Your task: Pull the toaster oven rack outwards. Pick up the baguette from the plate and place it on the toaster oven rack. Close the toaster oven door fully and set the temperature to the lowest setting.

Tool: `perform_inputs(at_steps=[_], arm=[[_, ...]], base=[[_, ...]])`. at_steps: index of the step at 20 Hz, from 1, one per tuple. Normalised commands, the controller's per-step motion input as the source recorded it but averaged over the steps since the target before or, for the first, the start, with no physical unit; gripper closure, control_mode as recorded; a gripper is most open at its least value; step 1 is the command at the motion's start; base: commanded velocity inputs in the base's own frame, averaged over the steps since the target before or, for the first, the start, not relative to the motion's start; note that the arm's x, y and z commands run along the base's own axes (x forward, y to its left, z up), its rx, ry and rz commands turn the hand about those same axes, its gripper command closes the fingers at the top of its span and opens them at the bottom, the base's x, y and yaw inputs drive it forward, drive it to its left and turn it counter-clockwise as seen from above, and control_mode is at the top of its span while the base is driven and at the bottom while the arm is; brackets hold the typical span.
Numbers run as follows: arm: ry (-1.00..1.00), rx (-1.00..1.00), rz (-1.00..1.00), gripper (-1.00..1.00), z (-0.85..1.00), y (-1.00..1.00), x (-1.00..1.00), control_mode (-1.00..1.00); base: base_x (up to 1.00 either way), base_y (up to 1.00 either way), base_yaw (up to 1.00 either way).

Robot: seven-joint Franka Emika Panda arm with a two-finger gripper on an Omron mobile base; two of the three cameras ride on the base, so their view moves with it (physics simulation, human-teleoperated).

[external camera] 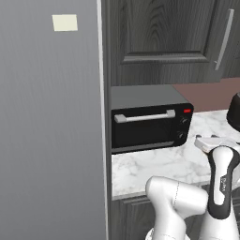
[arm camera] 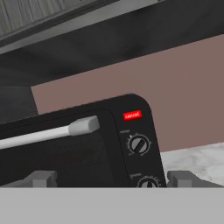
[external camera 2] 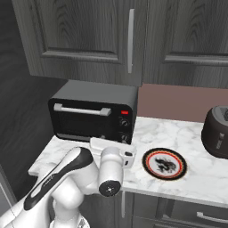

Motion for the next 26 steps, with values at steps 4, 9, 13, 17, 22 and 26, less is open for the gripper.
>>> perform_inputs(at_steps=[4,9,13,17,22,26], arm=[[0.00,-0.06,0.00,-1.00,-0.36,0.00,0.03,-1.00],[0.00,-0.05,0.00,-1.00,-0.28,-0.01,0.00,-1.00],[0.00,-0.01,0.00,-1.00,-0.05,0.00,0.00,-1.00],[0.00,-0.01,0.00,-1.00,-0.05,0.00,0.00,-1.00],[0.00,-0.02,0.00,-1.00,-0.04,0.00,0.00,-1.00],[0.00,-0.02,0.00,-1.00,-0.05,0.00,0.00,-1.00]], base=[[0.00,0.00,0.00],[0.00,0.00,0.00],[0.00,0.00,0.00],[0.00,0.00,0.00],[0.00,0.00,0.00],[0.00,0.00,0.00]])
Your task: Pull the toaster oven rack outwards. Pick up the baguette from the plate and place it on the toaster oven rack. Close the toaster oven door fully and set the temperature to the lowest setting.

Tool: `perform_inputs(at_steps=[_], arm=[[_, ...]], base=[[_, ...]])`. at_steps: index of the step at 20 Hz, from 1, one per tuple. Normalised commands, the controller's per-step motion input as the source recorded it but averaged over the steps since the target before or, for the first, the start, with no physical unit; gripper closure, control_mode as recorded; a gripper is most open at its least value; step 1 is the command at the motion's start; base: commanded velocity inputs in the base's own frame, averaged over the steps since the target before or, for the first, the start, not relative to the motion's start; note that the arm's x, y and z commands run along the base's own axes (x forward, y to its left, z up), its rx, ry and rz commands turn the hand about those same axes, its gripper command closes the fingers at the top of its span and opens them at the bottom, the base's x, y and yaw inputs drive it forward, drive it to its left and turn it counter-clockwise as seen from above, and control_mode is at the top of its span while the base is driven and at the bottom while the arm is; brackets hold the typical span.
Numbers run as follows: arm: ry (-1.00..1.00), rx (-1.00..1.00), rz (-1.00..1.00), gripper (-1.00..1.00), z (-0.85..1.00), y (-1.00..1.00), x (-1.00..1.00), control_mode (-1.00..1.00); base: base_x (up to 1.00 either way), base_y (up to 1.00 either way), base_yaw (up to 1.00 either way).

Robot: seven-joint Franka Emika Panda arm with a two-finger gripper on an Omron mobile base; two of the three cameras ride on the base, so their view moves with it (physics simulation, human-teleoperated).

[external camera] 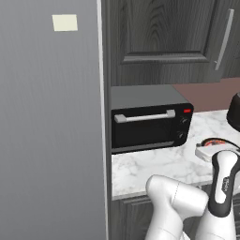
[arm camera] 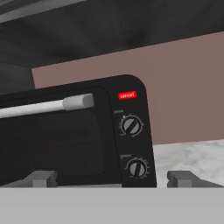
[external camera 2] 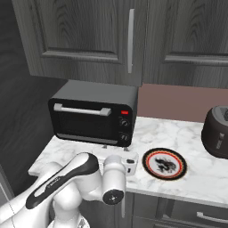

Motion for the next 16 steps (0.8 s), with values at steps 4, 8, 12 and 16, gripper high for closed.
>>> perform_inputs(at_steps=[4,8,12,16], arm=[[0.00,-0.02,0.00,-1.00,-0.16,-0.01,0.00,-1.00],[0.00,-0.02,0.00,-1.00,-0.18,-0.06,0.01,-1.00],[-0.04,-0.03,0.00,-1.00,-0.06,0.00,0.01,-1.00],[-0.06,0.00,-0.01,-1.00,0.00,0.01,0.01,-1.00]], base=[[0.00,0.00,0.00],[0.00,0.00,0.00],[0.00,0.00,0.00],[0.00,0.00,0.00]])
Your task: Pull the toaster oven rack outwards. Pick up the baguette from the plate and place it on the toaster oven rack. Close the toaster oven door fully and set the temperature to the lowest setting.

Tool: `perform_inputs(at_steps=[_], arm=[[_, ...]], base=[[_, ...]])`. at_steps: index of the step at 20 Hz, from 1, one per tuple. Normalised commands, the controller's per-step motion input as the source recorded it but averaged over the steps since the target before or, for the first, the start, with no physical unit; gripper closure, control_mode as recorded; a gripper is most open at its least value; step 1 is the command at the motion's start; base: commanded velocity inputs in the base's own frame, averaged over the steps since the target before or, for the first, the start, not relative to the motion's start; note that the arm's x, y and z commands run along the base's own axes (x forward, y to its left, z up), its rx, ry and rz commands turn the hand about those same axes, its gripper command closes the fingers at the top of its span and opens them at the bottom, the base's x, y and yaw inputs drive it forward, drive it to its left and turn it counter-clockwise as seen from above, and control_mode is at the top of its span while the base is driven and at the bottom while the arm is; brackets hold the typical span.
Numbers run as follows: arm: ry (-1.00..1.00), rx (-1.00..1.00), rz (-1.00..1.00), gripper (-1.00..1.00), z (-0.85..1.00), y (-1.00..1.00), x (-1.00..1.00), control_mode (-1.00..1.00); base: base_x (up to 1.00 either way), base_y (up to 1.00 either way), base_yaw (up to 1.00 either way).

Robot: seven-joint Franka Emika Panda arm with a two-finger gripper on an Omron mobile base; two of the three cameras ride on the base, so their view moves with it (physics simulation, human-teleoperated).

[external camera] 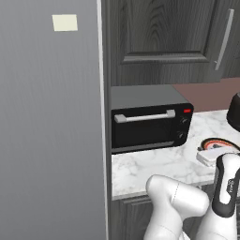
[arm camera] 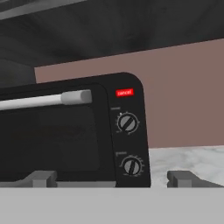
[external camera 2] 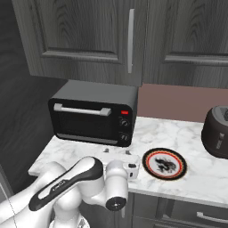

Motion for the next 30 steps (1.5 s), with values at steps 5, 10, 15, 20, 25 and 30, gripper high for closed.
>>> perform_inputs(at_steps=[5,10,15,20,25,30], arm=[[-0.03,0.00,-0.06,-1.00,0.00,0.24,0.32,-1.00],[-0.01,-0.02,-0.10,-1.00,0.00,0.49,0.53,-1.00],[-0.01,-0.02,-0.09,-1.00,-0.03,0.43,0.29,-1.00],[-0.05,0.00,-0.06,-1.00,-0.27,0.30,0.11,-1.00],[-0.08,0.00,-0.03,-1.00,-0.53,0.30,0.04,-1.00],[-0.07,0.02,-0.01,-1.00,-0.61,0.37,0.16,-1.00]], base=[[0.00,0.00,0.00],[0.00,0.00,0.00],[0.00,0.00,0.00],[0.00,0.00,0.00],[0.00,0.00,0.00],[0.00,0.00,0.00]])
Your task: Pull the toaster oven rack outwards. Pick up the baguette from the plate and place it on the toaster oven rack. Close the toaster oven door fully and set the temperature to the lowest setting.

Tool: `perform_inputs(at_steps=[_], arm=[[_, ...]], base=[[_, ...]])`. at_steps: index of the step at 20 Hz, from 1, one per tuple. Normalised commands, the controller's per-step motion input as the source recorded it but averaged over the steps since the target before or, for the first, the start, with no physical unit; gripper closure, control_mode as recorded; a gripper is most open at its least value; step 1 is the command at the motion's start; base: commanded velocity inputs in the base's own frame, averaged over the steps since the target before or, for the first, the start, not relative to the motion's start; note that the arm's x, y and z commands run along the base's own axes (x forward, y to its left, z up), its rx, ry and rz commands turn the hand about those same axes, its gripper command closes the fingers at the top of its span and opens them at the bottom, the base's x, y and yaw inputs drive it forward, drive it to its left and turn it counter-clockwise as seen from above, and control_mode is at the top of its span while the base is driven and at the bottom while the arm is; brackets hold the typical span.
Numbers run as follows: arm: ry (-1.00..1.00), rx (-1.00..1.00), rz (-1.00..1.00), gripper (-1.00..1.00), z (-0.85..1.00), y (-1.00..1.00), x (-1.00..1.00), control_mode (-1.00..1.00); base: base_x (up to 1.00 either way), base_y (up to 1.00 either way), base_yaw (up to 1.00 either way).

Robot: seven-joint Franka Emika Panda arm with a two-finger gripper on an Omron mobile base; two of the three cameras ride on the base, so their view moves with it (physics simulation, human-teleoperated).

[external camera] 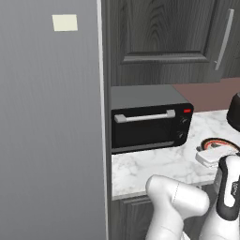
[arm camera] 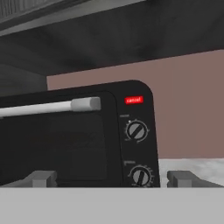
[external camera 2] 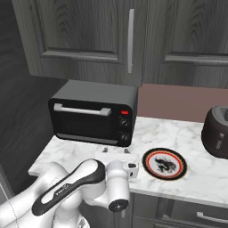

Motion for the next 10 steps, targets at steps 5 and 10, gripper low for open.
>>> perform_inputs(at_steps=[5,10], arm=[[-0.09,0.00,-0.01,-1.00,-0.34,0.43,0.28,-1.00],[-0.06,0.00,-0.05,-1.00,-0.14,0.48,0.39,-1.00]], base=[[0.00,0.00,0.00],[0.00,0.00,0.00]])
